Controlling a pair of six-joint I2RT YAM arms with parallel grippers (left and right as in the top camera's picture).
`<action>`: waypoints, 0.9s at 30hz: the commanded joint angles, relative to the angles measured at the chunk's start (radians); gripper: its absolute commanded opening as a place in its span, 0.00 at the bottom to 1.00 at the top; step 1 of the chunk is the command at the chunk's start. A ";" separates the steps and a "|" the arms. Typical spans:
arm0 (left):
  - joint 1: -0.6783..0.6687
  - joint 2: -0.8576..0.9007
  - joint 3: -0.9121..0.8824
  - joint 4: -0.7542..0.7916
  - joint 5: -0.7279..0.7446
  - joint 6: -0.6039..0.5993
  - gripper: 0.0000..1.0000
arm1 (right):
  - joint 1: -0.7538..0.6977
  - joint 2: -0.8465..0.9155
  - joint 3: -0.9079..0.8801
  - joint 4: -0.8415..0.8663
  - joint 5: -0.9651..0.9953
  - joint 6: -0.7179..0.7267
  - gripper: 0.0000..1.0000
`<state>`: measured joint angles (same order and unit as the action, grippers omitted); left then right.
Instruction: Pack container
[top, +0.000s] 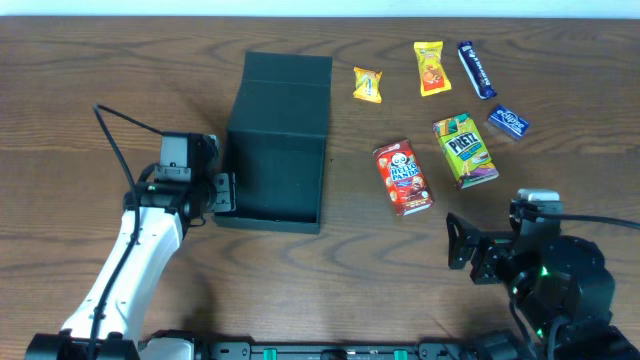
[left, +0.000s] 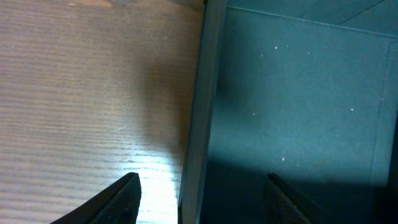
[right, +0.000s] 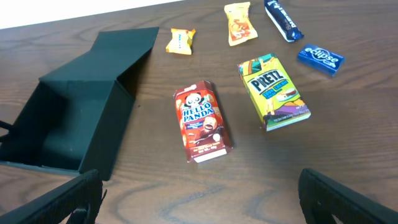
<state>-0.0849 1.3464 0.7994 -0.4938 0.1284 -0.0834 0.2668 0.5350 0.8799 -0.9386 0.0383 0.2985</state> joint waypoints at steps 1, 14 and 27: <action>0.006 0.008 -0.043 0.044 0.002 0.009 0.63 | -0.006 0.000 0.016 -0.006 0.018 -0.024 0.99; -0.028 0.131 -0.060 0.100 0.003 -0.062 0.05 | -0.006 0.000 0.016 -0.024 0.018 -0.023 0.99; -0.151 0.131 -0.060 0.210 -0.007 -0.100 0.06 | -0.006 0.000 0.016 -0.031 0.018 -0.023 0.99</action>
<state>-0.1978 1.4727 0.7418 -0.3042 0.1104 -0.1696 0.2668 0.5350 0.8799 -0.9688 0.0425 0.2947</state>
